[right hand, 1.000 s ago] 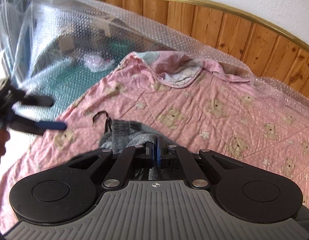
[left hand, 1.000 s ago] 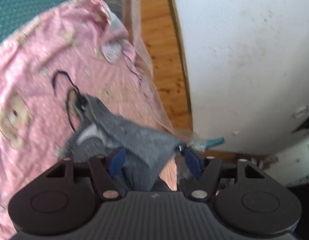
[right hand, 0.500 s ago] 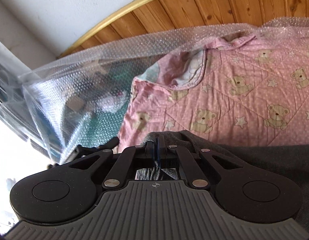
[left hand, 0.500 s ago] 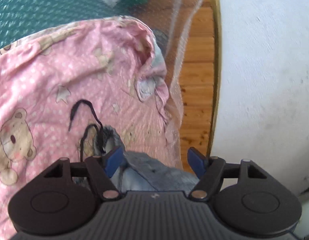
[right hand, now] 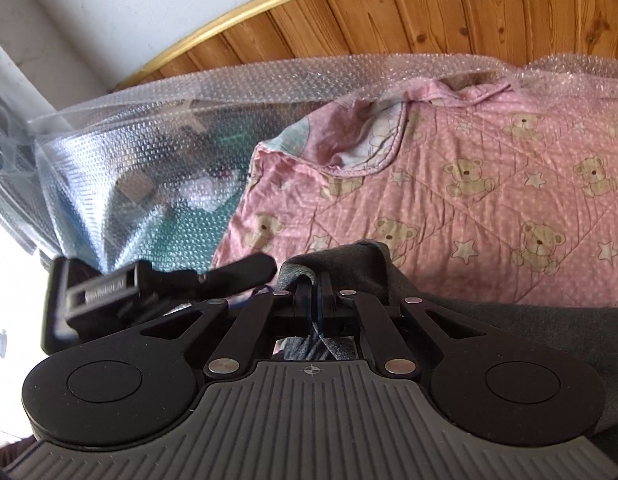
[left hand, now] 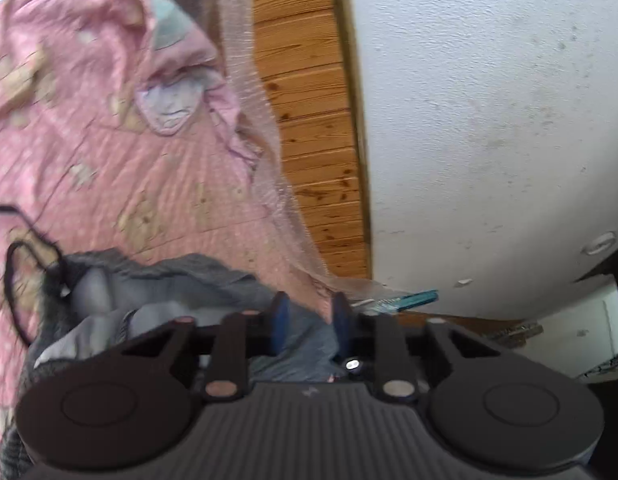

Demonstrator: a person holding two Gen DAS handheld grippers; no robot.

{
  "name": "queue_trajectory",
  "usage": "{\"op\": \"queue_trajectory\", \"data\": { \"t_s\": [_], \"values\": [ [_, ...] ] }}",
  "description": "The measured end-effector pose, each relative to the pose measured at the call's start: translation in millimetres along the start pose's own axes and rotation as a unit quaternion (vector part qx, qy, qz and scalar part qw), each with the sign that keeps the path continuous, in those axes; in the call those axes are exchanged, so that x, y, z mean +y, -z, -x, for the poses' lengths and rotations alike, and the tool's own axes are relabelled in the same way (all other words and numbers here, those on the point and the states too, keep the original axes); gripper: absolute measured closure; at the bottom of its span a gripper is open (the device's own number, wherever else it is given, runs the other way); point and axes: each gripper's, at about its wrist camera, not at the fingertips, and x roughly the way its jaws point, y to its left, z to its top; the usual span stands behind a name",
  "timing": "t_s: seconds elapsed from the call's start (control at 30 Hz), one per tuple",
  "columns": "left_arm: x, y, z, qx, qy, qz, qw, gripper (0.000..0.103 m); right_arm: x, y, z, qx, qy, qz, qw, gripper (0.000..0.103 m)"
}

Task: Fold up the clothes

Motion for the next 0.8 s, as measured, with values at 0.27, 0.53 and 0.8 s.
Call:
{"op": "queue_trajectory", "data": {
  "t_s": [0.27,0.53,0.8],
  "values": [
    [-12,-39,16,-0.001,-0.074,-0.017,0.9971,0.041,-5,24,10,-0.046,0.044,0.037,0.997,0.065],
    [44,31,37,0.032,-0.122,0.052,0.9906,0.023,54,85,19,-0.078,0.09,0.227,0.967,0.066],
    [42,52,6,0.026,-0.124,0.031,0.9914,0.008,25,95,-8,-0.026,0.197,0.284,0.938,0.077]
  ]
}}
